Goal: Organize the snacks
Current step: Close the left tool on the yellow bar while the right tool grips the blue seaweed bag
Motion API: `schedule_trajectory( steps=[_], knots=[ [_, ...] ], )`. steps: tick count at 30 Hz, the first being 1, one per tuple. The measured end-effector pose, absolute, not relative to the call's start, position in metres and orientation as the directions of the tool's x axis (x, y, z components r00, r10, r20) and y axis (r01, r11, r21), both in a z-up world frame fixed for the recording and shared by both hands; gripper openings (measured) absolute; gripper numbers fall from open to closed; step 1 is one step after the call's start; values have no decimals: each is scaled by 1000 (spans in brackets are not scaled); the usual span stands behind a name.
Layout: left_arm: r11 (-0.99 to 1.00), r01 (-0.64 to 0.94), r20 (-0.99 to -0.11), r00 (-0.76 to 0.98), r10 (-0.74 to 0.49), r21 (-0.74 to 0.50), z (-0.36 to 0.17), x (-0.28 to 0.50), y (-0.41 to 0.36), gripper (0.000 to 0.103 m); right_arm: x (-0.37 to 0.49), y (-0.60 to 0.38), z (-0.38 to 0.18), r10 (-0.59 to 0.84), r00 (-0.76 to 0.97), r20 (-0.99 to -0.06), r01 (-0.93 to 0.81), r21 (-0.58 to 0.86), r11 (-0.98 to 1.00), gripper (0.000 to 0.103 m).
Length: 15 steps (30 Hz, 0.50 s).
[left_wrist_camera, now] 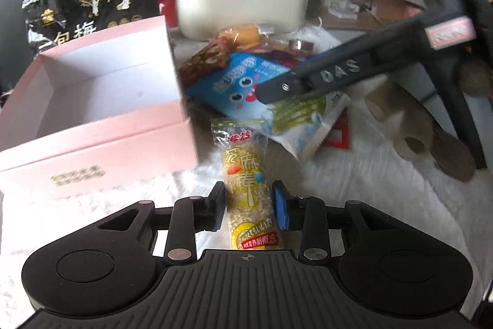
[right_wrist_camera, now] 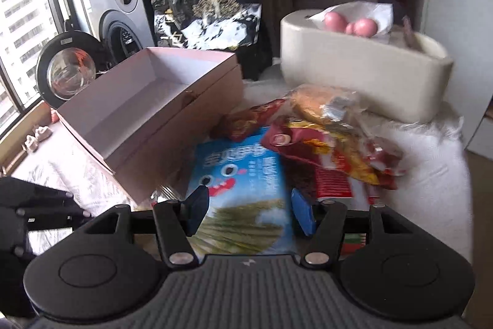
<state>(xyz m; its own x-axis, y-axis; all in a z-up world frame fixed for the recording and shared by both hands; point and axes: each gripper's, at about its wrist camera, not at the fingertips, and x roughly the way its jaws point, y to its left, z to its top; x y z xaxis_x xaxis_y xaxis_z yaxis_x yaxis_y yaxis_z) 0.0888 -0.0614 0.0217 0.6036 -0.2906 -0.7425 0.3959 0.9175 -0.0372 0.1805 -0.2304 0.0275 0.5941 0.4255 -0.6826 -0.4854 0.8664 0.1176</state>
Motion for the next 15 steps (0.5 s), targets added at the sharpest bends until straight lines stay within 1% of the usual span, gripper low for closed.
schedule_trajectory(
  steps=[4,8,15],
  knots=[
    [929,370,-746,615,-255,-12,25,75,-50,35,182,-217,23,403,591,-699,-485,91,870,63],
    [938,341,-741,616,-267,-55,23,76,-41,36,181,-203,20,358,609,-708,-486,24,874,68],
    [946,319,-717,644,-266,-64,19,74,-40,38,175,-180,22,295,634,-715,-520,-110,847,77]
  ],
)
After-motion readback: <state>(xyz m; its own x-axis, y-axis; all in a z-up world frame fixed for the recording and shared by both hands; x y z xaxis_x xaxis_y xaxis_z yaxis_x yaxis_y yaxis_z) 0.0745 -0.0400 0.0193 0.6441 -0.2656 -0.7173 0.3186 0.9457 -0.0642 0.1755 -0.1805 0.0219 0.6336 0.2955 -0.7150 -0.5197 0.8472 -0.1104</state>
